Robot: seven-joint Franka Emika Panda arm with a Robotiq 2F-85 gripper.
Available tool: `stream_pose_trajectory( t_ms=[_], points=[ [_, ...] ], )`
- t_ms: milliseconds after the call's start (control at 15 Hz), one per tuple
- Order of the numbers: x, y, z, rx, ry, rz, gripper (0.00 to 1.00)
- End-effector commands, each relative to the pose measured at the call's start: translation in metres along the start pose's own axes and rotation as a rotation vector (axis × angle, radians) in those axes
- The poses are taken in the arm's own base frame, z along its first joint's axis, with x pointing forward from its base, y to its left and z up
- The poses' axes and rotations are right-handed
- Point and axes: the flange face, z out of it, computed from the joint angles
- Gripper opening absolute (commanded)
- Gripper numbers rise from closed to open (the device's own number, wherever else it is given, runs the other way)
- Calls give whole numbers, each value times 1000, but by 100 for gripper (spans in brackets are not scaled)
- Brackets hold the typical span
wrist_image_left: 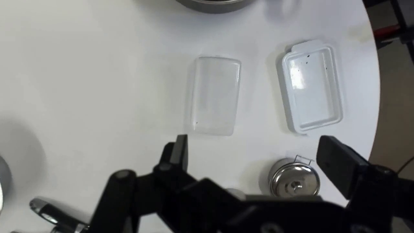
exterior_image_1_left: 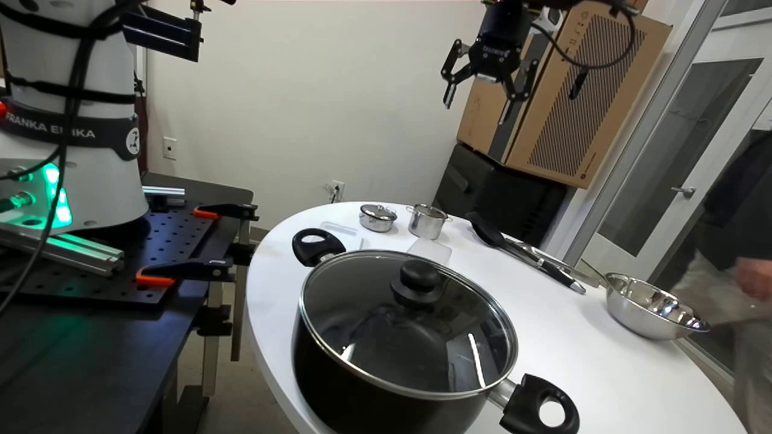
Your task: Put the clear cover on the white thing
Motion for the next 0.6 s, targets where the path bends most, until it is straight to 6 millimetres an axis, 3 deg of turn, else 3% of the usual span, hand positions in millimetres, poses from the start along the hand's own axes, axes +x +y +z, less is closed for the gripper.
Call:
stream_pose_trajectory(
  t_ms=[0,267,533],
  points=[
    [-1,6,39,16,-33,-121,100],
    [-6,2,70,7,-77,-130,100],
    [-4,3,72,33,-80,-125,100]
  ],
)
